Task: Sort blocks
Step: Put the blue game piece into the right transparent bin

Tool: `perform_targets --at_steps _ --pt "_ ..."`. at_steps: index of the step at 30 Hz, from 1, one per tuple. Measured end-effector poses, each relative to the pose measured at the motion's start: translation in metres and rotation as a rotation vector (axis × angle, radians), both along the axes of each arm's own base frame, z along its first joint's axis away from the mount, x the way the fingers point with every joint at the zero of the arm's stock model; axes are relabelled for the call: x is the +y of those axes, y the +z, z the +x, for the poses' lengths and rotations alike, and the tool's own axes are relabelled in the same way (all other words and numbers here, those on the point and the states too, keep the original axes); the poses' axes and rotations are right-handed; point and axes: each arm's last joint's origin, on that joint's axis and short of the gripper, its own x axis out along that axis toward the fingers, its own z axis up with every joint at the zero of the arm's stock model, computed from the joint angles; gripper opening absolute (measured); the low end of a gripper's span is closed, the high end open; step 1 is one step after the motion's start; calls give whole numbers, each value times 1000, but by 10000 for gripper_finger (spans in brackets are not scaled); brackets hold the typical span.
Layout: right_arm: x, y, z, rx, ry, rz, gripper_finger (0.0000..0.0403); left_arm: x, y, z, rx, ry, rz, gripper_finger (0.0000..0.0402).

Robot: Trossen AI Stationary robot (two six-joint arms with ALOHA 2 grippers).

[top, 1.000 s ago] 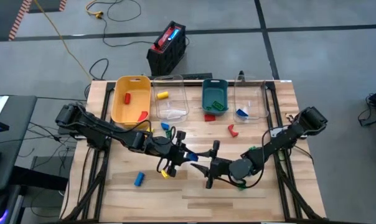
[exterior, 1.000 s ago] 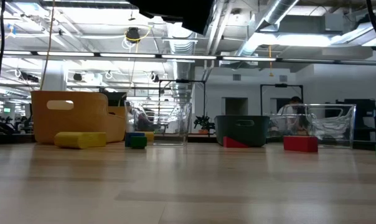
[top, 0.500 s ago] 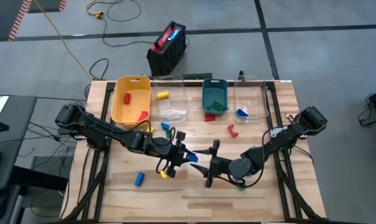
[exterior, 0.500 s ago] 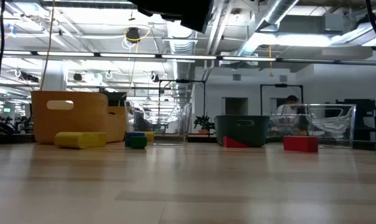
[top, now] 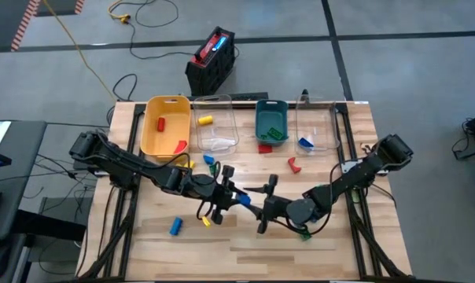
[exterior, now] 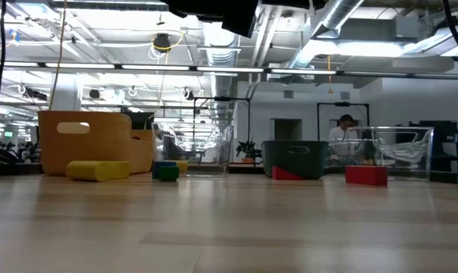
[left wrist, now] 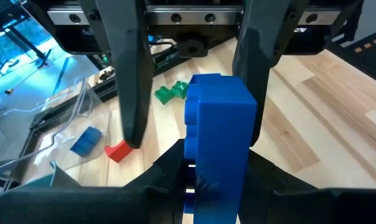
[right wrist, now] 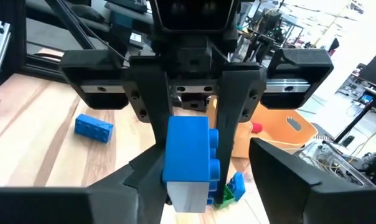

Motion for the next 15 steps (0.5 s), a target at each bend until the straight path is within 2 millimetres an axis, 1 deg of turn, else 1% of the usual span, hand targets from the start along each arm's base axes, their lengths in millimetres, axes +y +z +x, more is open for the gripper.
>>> perform_targets --at_steps 4,9,11,13,15 --pt "0 0 0 4 1 -2 186 0 0 0 -3 5 1 91" --pt "0 -1 0 14 1 -5 104 2 0 0 -2 35 -7 93" --pt "-1 -2 0 19 -7 -9 78 5 -1 1 1 91 -16 98" --pt "-1 -3 0 29 -6 -15 76 8 -2 0 14 151 -13 110" --pt "-1 -4 0 39 -12 -24 76 12 -7 -1 57 192 3 130"
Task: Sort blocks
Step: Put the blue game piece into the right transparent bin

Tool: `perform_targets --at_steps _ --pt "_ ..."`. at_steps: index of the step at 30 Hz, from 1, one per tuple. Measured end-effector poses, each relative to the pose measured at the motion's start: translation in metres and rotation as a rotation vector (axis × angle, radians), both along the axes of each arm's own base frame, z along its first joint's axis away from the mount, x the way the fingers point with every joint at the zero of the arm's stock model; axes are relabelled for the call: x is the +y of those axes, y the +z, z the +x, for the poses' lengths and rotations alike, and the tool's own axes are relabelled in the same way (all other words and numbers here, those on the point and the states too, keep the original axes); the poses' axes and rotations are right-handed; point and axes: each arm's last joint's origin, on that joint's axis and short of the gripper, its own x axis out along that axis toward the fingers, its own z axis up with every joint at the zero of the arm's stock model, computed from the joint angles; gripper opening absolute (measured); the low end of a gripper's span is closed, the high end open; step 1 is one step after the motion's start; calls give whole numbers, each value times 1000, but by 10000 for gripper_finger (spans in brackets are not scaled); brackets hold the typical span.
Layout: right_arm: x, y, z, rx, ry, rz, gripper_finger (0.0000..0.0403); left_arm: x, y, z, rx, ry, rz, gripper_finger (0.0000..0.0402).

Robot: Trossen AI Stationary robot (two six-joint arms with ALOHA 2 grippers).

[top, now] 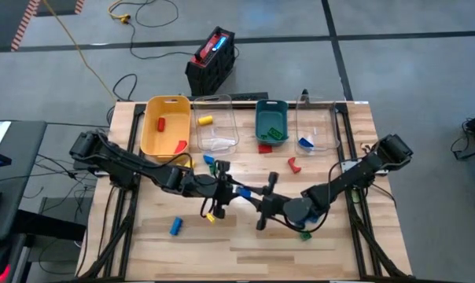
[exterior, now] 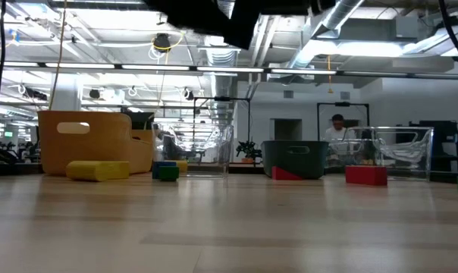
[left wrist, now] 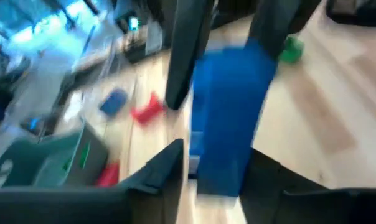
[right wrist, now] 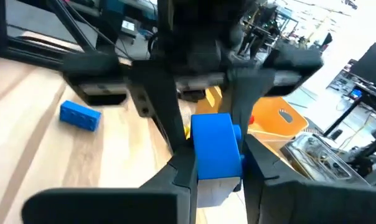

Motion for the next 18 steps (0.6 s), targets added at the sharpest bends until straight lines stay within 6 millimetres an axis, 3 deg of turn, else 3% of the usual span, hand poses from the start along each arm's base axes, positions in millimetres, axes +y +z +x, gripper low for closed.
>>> perform_targets --at_steps 6,10,13,18 --pt "-5 8 -6 42 -44 -8 76 10 -2 -2 32 156 24 201" --pt "-22 28 -32 116 -206 5 82 19 -6 -14 111 280 64 220" --pt "-53 35 -57 215 -333 24 83 19 -1 -22 124 298 31 218" --pt "-125 50 -104 287 -663 133 85 8 -3 -24 136 266 30 210"
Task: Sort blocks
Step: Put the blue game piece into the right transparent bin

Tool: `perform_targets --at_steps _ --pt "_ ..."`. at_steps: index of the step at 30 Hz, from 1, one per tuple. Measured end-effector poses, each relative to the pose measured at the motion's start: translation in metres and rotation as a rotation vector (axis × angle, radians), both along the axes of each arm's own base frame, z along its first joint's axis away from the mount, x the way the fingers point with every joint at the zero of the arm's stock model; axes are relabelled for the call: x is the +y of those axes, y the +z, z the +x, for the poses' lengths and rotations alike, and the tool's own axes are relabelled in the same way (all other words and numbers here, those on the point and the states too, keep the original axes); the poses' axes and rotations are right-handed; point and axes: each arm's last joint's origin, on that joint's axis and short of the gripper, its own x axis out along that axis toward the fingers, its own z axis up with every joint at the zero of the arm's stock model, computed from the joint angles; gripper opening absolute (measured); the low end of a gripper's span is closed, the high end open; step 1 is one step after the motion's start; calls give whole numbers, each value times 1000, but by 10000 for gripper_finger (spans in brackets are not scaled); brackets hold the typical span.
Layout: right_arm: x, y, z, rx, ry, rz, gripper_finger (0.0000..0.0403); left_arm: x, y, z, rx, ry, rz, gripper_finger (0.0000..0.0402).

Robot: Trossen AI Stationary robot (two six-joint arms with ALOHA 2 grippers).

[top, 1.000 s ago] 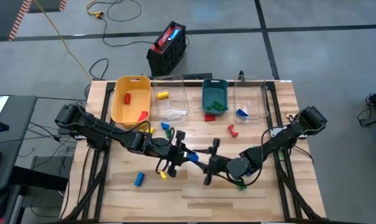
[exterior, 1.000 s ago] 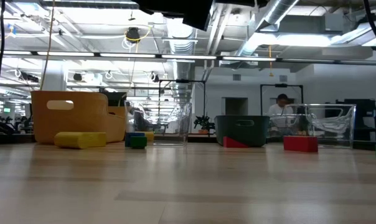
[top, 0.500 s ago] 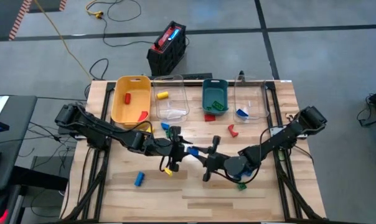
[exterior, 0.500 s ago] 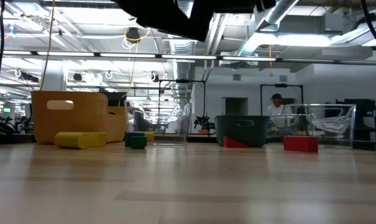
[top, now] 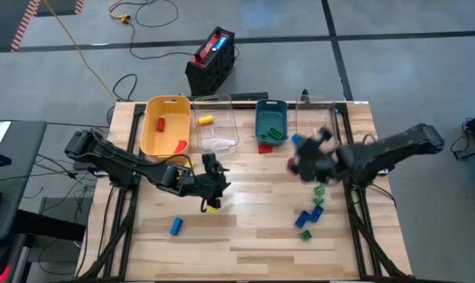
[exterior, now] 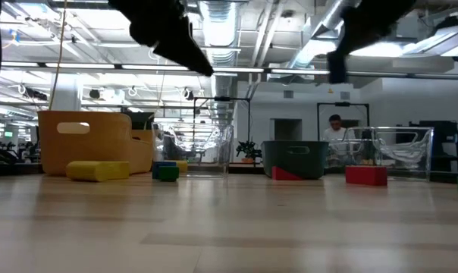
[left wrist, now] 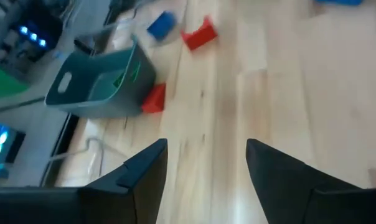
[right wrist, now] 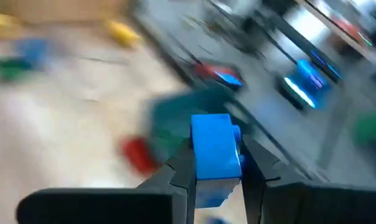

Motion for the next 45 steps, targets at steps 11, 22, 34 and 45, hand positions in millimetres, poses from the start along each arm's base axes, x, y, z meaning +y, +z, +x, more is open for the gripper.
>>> perform_targets --at_steps 11,22,34,45 --pt "-110 1 -38 50 -326 391 86 -16 -40 -15 -34 -43 60 208" --pt "-168 -58 -31 293 -353 694 89 -17 -14 -36 -78 -33 40 207" --pt "-169 -58 -32 308 -317 707 221 -13 -10 -53 -43 27 -36 207" --pt "-70 3 -40 148 1 525 232 -20 -11 -54 -38 -1 -26 207"
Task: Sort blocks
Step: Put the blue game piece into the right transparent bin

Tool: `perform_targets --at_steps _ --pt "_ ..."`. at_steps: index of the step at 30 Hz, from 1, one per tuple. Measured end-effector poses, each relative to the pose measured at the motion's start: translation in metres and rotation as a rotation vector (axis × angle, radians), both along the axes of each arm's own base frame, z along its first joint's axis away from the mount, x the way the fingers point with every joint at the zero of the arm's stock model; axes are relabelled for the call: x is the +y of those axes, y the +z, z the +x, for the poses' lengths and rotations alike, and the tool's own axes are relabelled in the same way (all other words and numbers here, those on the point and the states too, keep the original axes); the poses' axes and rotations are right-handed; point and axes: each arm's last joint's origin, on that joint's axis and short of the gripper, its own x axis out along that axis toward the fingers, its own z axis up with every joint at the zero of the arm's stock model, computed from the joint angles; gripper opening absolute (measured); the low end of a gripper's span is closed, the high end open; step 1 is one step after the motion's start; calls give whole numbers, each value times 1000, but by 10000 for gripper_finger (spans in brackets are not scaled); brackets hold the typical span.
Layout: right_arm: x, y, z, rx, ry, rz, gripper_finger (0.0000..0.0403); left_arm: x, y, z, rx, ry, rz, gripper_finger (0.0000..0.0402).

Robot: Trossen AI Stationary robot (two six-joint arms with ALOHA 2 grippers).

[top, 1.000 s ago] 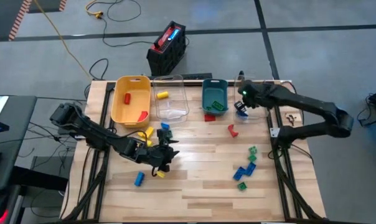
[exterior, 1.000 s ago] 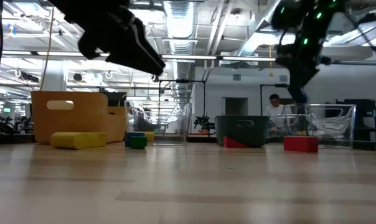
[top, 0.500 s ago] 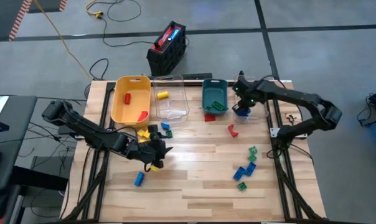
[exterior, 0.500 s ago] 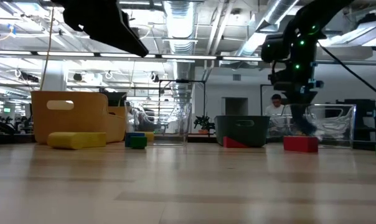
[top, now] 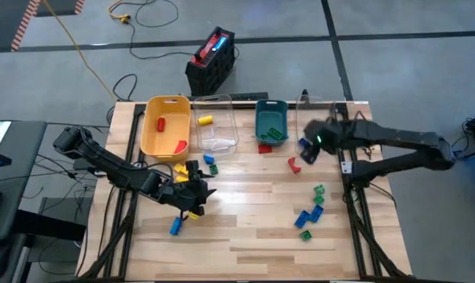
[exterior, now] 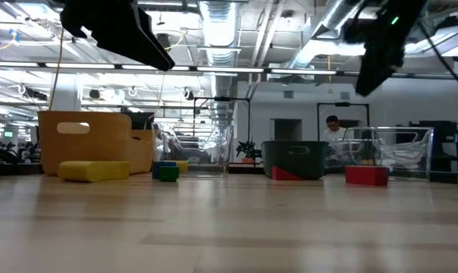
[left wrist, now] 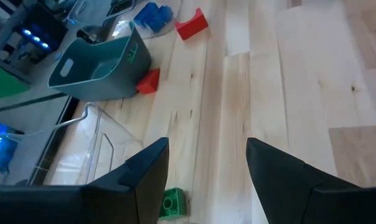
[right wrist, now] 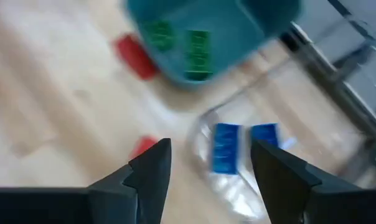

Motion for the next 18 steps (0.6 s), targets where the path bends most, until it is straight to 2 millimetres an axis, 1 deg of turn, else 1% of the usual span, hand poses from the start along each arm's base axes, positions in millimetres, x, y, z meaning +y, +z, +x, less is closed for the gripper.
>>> perform_targets --at_steps 2,4,7,10,14,18 --pt "23 2 -1 -28 57 15 232 0 -1 1 1 1 0 207" --pt "47 0 1 -24 152 37 232 0 -1 1 5 -11 -12 207" --pt "80 -10 5 33 260 64 232 -1 -1 1 9 -29 -24 207" --pt "110 -23 9 114 363 72 232 -3 0 0 2 -36 -29 207" --pt "152 -44 12 226 544 117 232 -4 -1 -1 14 -33 -36 207" --pt "193 -67 7 324 756 92 232 -5 -4 -4 41 -28 -36 207"
